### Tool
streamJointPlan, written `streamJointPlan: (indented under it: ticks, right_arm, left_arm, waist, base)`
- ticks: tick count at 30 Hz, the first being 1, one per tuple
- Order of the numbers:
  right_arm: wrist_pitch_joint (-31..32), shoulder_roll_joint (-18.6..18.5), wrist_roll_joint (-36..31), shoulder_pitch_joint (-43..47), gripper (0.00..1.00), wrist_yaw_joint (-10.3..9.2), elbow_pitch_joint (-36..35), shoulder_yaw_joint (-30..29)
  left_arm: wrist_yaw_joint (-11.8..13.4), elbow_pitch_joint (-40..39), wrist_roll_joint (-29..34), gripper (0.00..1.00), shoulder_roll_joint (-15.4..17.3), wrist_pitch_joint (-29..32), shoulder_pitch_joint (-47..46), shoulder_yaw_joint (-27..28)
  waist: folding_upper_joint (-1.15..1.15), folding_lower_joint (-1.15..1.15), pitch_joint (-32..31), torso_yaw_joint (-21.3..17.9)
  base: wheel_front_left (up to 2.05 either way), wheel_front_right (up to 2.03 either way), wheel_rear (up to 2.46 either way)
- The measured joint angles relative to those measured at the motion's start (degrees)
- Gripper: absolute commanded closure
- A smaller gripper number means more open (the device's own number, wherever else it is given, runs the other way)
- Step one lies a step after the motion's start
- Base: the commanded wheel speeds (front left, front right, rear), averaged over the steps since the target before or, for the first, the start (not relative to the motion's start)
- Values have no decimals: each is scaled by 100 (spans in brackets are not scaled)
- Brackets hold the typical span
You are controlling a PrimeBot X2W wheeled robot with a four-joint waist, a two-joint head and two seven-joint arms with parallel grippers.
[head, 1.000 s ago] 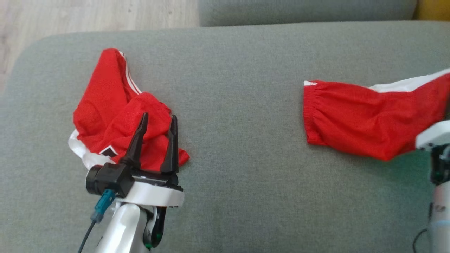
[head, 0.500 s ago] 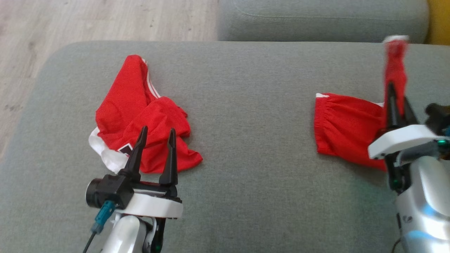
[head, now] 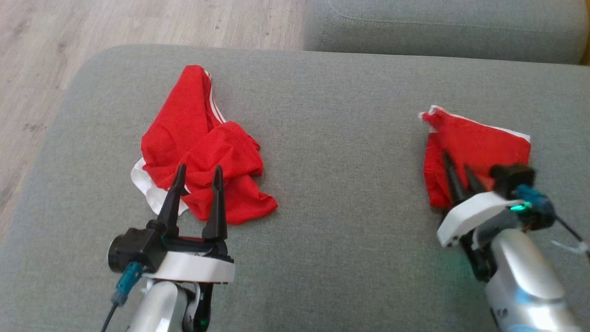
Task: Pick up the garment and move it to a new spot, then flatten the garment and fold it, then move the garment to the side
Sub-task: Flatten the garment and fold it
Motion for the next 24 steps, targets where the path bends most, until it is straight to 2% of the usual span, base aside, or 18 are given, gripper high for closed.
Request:
streamJointPlan:
  ticks: [3,4,5,10,14,19,24]
  right_arm:
    - [142,-10,3,7,100,0,166,336]
    - [145,-10,15,7,58,0,190,430]
    - [208,-9,79,6,0,0,213,516]
    - [233,-10,232,6,0,0,204,798]
    - [76,-12,376,5,0,0,-16,723]
    - [-269,9,555,6,0,0,-592,-62]
    - [-454,134,211,132,0,0,-1392,-858]
  left_arm:
    - [-1,1,53,0,18,0,-18,15]
    - [-2,3,69,0,25,0,-39,26]
    - [-2,3,90,0,33,0,-67,45]
    - [-10,-3,102,0,52,0,-190,118]
    - [-51,-11,103,0,48,0,-209,140]
    - [-108,-58,111,0,38,0,-205,58]
    - [-105,-110,112,0,30,0,-186,29]
  waist:
    - [0,0,12,-41]
    - [0,0,17,-59]
    - [0,0,17,-84]
    - [0,0,7,-218]
    - [0,0,-18,-399]
    - [0,0,-83,-644]
    - [0,0,-128,-890]
  base:
    - [0,0,0]
    - [0,0,0]
    - [0,0,0]
    - [0,0,0]
    - [0,0,0]
    - [0,0,0]
    - [0,0,0]
